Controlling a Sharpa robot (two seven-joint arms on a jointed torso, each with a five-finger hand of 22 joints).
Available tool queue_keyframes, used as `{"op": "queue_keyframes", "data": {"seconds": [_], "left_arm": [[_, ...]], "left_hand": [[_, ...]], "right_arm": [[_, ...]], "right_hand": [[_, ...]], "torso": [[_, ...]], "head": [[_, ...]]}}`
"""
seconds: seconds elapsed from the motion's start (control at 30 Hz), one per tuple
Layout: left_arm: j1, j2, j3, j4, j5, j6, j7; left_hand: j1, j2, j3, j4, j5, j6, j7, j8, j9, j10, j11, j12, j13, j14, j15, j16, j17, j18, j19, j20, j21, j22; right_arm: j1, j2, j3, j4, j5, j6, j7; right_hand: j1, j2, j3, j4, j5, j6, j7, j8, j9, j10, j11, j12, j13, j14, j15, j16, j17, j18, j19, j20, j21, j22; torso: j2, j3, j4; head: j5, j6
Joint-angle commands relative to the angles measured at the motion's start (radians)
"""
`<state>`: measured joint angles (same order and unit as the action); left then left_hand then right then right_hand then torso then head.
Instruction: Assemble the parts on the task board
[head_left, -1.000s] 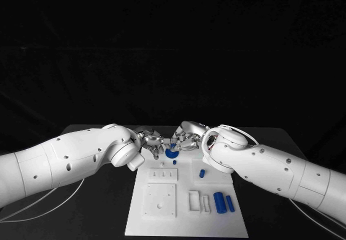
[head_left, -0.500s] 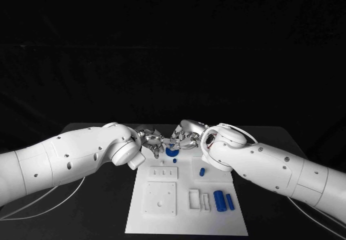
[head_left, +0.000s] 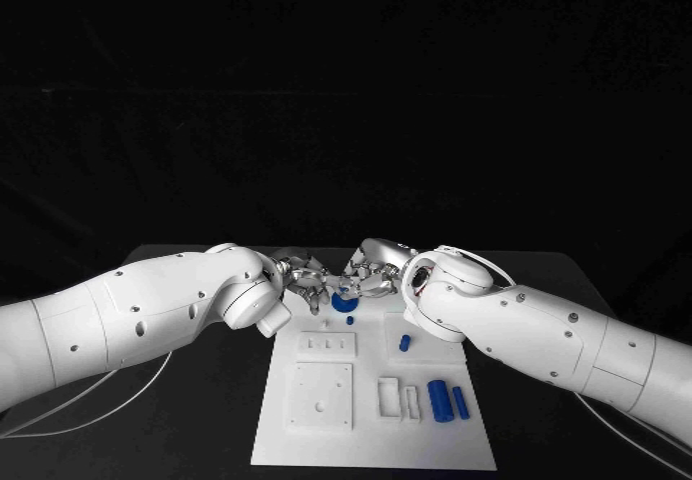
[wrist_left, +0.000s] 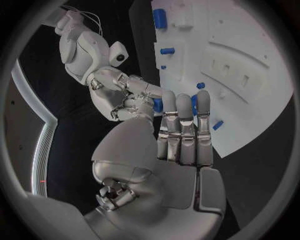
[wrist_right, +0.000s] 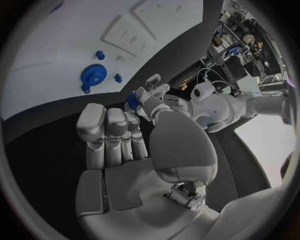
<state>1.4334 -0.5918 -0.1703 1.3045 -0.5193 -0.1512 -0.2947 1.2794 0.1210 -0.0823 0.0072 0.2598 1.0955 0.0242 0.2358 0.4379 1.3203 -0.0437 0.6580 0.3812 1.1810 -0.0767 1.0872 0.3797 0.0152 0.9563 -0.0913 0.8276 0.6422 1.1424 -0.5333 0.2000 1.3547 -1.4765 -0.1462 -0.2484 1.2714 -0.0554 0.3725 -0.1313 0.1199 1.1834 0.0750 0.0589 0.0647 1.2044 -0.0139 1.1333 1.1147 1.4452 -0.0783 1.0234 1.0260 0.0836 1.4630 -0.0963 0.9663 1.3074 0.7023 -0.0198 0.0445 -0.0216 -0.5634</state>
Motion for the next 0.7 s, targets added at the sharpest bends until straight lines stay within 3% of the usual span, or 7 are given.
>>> {"op": "queue_keyframes", "data": {"seconds": [0.03,0.17,0.33,0.4,0.6,0.7], "left_arm": [[0.001,0.002,0.001,0.002,0.016,0.007,0.035],[0.001,0.001,0.001,0.001,0.020,0.006,0.037],[0.001,-0.002,0.001,0.001,0.022,0.006,0.035],[0.001,-0.003,0.001,0.001,0.022,0.005,0.035],[0.001,-0.004,0.001,0.002,0.015,-0.006,0.039],[0.001,-0.004,0.001,0.004,0.008,-0.014,0.044]], "left_hand": [[0.024,0.023,0.012,-0.030,0.035,-0.003,-0.003,0.005,0.040,0.007,-0.001,-0.018,-0.001,0.000,0.001,-0.012,-0.003,-0.009,0.001,-0.003,-0.009,0.003],[0.032,0.038,0.036,-0.067,0.061,-0.003,-0.005,0.019,0.086,0.014,-0.002,-0.039,-0.010,0.003,0.001,-0.027,-0.008,-0.007,-0.001,-0.002,-0.013,0.004],[0.006,0.054,0.072,-0.111,0.081,-0.011,-0.009,0.045,0.200,0.023,-0.004,-0.054,-0.011,0.007,-0.001,-0.033,-0.005,-0.006,0.000,-0.004,-0.013,0.012],[-0.010,0.054,0.087,-0.127,0.107,-0.014,-0.010,0.041,0.240,0.024,-0.004,-0.056,-0.008,0.008,-0.001,-0.034,-0.003,-0.005,-0.001,-0.004,-0.013,0.016],[-0.033,0.050,0.120,-0.153,0.155,-0.002,-0.010,0.023,0.287,0.030,-0.006,-0.057,-0.004,0.012,-0.003,-0.033,0.001,-0.003,0.000,-0.006,-0.008,0.027],[-0.038,0.047,0.133,-0.168,0.184,0.004,-0.011,0.020,0.295,0.036,-0.008,-0.056,-0.003,0.018,-0.006,-0.031,0.003,-0.001,0.003,-0.009,-0.002,0.032]], "right_arm": [[0.000,0.002,-0.001,0.003,-0.005,0.010,0.010],[0.000,0.000,-0.001,0.002,-0.005,0.012,0.009],[-0.001,-0.002,-0.001,0.003,-0.005,0.013,0.010],[-0.001,-0.004,-0.001,0.004,-0.005,0.012,0.010],[-0.001,-0.006,-0.001,0.005,-0.005,0.002,0.012],[-0.001,-0.007,-0.001,0.005,-0.003,-0.014,0.016]], "right_hand": [[0.000,0.007,-0.003,0.005,0.001,0.004,-0.001,0.004,0.001,0.004,-0.001,-0.003,-0.001,0.002,-0.007,-0.003,-0.001,-0.005,0.040,-0.007,-0.003,0.120],[0.001,0.008,-0.003,0.004,0.002,0.006,-0.002,0.004,0.001,0.003,-0.002,-0.005,-0.002,0.002,-0.007,-0.004,-0.002,-0.005,0.040,-0.007,-0.004,0.120],[0.001,0.008,-0.003,0.004,0.002,0.006,-0.002,0.004,0.001,0.003,-0.002,-0.005,-0.002,0.002,-0.007,-0.004,-0.002,-0.005,0.040,-0.007,-0.004,0.120],[0.001,0.008,-0.003,0.004,0.002,0.006,-0.002,0.004,0.001,0.003,-0.002,-0.005,-0.002,0.002,-0.007,-0.004,-0.002,-0.005,0.040,-0.007,-0.004,0.120],[-0.001,0.006,-0.006,0.005,0.001,0.003,-0.001,0.003,0.001,0.001,-0.001,-0.007,-0.004,0.002,-0.007,-0.006,-0.003,-0.005,0.040,-0.007,-0.008,0.120],[-0.014,-0.015,-0.007,0.017,0.006,-0.034,0.008,0.004,0.000,-0.007,0.003,-0.015,-0.011,0.001,-0.003,-0.009,-0.006,-0.004,0.040,-0.004,-0.010,0.119]], "torso": [[0.000,0.0005,0.0006],[0.000,0.0011,-0.0004],[0.000,0.0013,-0.0004],[0.000,0.0017,-0.0004],[0.000,0.0020,-0.0004],[0.000,0.0032,-0.0012]], "head": [[0.001,0.000],[0.000,-0.001],[-0.001,-0.002],[0.000,-0.003],[0.002,-0.001],[0.003,-0.001]]}}
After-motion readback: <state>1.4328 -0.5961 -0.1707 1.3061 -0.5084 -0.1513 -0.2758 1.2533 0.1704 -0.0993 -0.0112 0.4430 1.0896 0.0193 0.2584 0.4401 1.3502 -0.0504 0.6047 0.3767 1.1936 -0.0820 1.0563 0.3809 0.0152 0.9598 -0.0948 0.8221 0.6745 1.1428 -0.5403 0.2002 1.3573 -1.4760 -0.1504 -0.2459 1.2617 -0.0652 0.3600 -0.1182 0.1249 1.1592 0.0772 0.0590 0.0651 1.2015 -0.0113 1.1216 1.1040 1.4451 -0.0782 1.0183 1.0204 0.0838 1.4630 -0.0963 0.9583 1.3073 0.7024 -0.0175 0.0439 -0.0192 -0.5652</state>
